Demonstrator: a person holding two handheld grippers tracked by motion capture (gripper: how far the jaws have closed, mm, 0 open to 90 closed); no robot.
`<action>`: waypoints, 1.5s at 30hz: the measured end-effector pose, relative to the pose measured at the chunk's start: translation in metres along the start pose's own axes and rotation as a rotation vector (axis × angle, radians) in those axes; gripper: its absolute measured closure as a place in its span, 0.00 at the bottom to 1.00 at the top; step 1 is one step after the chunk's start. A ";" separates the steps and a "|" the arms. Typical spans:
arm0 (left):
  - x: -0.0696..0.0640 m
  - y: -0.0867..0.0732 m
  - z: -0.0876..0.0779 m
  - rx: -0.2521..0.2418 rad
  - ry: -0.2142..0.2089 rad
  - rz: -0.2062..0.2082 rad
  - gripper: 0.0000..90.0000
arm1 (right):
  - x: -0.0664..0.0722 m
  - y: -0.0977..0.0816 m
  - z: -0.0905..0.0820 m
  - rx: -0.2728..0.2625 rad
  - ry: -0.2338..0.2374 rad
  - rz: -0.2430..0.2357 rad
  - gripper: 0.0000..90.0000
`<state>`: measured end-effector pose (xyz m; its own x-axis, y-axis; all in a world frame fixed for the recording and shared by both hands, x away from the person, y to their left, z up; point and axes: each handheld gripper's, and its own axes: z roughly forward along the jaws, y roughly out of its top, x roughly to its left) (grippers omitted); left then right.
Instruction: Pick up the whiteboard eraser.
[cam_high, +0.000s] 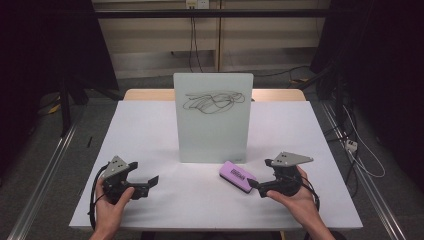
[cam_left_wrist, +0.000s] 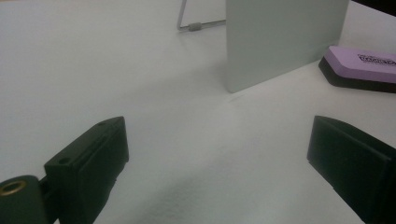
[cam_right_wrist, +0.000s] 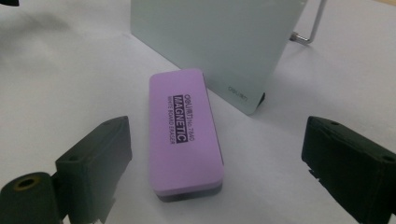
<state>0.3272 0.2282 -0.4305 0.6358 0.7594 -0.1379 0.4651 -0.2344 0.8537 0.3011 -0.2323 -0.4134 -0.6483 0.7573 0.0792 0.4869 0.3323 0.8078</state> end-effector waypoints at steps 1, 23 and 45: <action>0.000 0.000 0.000 0.000 0.003 0.001 0.06 | 0.000 0.004 0.002 0.011 -0.001 -0.002 0.09; 0.002 0.000 -0.001 0.005 0.017 -0.003 0.06 | 0.000 0.042 0.052 0.244 0.050 -0.060 0.20; 0.000 0.000 0.000 0.013 0.003 0.002 0.06 | 0.015 0.036 0.076 0.428 0.058 -0.085 0.36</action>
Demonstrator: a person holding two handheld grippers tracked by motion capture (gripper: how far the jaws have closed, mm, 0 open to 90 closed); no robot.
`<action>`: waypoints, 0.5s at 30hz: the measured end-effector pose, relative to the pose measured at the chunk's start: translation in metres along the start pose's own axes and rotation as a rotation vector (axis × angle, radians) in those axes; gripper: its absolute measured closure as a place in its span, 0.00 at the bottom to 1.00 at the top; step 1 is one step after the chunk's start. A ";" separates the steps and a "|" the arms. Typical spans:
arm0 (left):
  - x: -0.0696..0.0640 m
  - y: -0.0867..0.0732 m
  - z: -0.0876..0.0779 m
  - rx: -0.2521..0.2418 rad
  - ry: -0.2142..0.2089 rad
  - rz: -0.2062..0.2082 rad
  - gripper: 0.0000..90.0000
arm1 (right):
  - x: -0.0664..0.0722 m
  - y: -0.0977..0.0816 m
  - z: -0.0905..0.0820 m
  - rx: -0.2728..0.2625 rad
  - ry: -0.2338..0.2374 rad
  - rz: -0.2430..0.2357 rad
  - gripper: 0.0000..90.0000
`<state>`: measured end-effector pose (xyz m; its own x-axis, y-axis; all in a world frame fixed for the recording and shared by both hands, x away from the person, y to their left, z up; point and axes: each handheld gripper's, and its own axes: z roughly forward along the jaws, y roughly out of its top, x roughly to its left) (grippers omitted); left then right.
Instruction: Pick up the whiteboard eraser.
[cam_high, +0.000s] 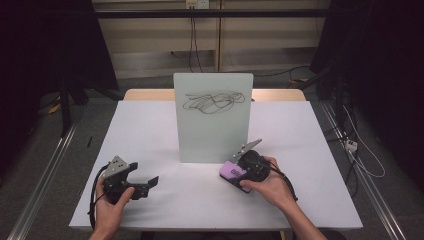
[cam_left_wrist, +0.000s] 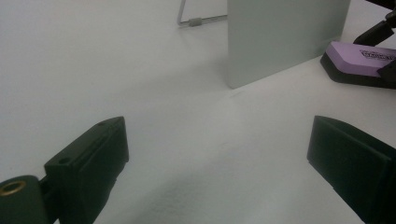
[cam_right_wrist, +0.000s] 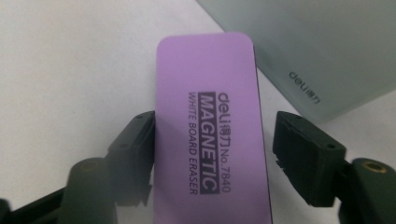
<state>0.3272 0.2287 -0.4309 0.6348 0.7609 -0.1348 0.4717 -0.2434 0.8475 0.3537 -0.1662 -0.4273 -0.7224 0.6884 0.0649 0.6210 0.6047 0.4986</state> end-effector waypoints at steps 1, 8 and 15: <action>0.000 0.000 0.000 0.002 0.002 0.001 0.06 | 0.000 0.000 0.001 0.002 0.000 -0.004 0.36; 0.001 0.000 0.001 0.002 0.005 -0.004 0.06 | 0.003 0.001 0.003 -0.002 0.009 -0.016 0.45; 0.001 0.000 0.001 0.012 0.008 0.003 0.06 | 0.004 0.000 0.003 -0.024 -0.007 -0.045 0.45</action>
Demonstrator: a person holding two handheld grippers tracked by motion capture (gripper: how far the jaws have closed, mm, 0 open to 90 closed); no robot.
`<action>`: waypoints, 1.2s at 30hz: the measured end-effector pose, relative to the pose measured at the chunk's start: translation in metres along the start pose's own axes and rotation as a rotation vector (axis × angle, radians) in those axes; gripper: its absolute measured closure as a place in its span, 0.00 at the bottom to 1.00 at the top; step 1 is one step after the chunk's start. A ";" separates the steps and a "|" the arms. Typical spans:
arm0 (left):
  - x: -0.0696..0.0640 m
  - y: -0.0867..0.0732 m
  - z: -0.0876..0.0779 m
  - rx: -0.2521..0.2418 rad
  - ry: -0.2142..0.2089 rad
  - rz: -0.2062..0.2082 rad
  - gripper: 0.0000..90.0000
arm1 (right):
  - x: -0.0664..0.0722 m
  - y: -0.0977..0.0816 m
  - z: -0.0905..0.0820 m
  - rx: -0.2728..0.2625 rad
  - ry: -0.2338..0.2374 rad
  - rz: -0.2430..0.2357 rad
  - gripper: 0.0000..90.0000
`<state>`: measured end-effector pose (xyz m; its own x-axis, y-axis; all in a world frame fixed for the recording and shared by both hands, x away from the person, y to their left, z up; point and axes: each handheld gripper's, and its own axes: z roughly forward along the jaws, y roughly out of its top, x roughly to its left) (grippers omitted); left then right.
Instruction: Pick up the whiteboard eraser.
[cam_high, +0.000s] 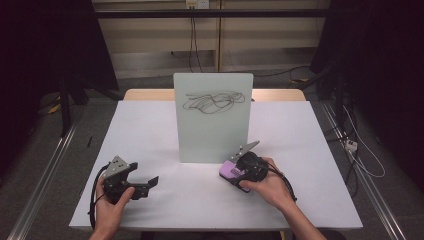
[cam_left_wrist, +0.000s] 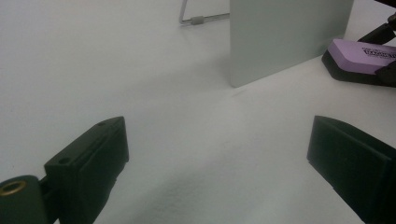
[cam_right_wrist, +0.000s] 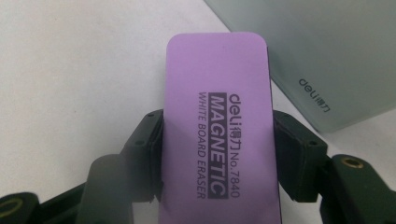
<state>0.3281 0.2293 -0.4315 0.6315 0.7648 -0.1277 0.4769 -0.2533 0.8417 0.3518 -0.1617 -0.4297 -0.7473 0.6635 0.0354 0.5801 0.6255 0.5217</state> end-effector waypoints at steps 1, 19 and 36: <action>0.000 0.000 0.000 0.000 0.000 0.000 0.06 | 0.000 0.000 0.000 -0.001 -0.003 0.000 0.46; 0.000 0.000 -0.001 -0.003 -0.001 -0.009 0.06 | -0.002 -0.004 -0.013 -0.114 -0.027 0.033 0.46; 0.003 -0.003 -0.002 -0.005 0.000 -0.027 0.06 | -0.004 -0.007 -0.022 -0.233 -0.067 0.060 0.46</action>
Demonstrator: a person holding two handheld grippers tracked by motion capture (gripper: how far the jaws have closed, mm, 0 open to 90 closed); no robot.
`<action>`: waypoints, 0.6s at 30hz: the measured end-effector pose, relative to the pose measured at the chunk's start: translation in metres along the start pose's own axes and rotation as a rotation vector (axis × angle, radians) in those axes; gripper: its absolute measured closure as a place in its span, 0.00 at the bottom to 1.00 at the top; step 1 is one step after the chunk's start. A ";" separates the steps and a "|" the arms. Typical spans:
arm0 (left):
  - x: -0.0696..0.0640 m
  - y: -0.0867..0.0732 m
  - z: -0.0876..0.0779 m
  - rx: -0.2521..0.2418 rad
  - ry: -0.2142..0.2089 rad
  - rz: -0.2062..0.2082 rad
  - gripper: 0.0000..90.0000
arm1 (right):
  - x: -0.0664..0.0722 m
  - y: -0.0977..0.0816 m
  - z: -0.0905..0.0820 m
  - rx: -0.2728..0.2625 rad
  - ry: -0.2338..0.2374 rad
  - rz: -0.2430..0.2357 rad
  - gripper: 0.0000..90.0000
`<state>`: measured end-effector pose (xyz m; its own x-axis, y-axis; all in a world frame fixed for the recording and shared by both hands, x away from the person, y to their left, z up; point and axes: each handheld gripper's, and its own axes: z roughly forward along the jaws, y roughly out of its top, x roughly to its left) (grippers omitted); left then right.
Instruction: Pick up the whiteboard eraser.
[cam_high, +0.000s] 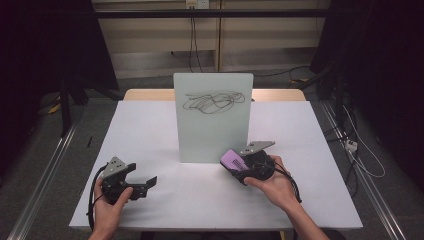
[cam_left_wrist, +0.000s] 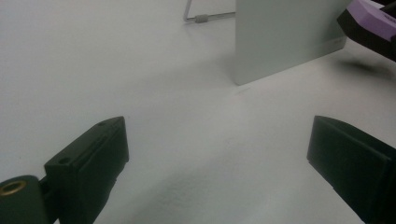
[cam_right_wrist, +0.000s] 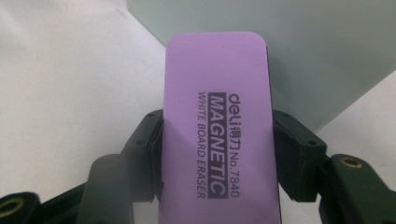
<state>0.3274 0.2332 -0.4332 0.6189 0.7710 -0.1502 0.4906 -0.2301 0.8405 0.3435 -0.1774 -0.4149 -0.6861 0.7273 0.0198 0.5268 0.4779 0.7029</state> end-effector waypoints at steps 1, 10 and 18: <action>0.000 0.000 0.000 -0.002 -0.001 -0.001 0.06 | 0.000 0.000 -0.001 -0.008 -0.006 0.005 0.46; 0.001 0.000 0.000 -0.004 0.003 -0.007 0.06 | -0.002 -0.001 -0.008 -0.064 0.001 0.018 0.46; 0.001 0.001 0.001 0.002 0.007 0.001 0.06 | -0.005 -0.005 -0.012 -0.096 0.006 0.041 0.46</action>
<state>0.3285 0.2330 -0.4331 0.6152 0.7748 -0.1454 0.4911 -0.2325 0.8395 0.3382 -0.1895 -0.4104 -0.6678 0.7424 0.0539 0.5042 0.3979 0.7665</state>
